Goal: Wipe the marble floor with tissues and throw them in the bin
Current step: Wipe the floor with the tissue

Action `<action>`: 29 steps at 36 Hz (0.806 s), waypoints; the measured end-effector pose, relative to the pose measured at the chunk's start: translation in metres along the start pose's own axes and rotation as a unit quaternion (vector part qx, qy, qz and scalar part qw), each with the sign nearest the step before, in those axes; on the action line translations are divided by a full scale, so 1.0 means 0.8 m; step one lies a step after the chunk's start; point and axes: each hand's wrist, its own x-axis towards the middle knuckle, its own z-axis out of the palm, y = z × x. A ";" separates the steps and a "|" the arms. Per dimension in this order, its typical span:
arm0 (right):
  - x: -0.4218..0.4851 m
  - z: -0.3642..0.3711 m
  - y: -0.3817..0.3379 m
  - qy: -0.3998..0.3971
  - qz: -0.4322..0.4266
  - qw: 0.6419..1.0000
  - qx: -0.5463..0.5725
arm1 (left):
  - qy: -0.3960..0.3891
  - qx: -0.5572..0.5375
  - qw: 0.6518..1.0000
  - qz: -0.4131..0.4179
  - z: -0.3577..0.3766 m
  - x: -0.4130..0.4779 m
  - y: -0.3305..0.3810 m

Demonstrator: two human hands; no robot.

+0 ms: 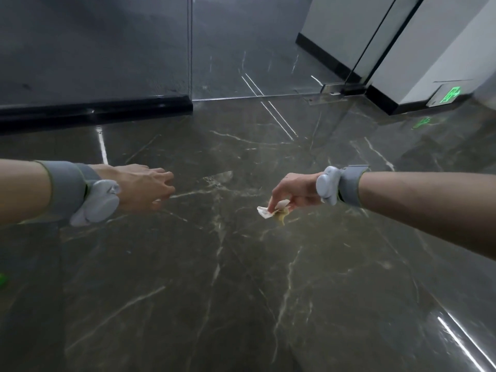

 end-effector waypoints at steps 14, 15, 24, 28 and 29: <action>0.053 -0.063 0.037 0.212 -0.033 0.912 -0.349 | 0.015 -0.001 1.000 -0.003 0.025 0.032 0.002; 0.061 -0.073 0.040 0.224 -0.040 0.897 -0.378 | 0.028 0.001 1.000 -0.008 0.031 0.044 0.002; 0.113 -0.113 0.089 0.323 0.025 0.842 -0.431 | 0.113 -0.046 0.991 -0.057 0.056 0.117 0.016; 0.135 -0.118 0.105 0.366 0.032 0.805 -0.467 | 0.162 -0.080 0.980 -0.081 0.067 0.148 0.022; 0.143 -0.122 0.109 0.362 0.037 0.815 -0.451 | 0.174 -0.086 0.977 -0.088 0.072 0.158 0.024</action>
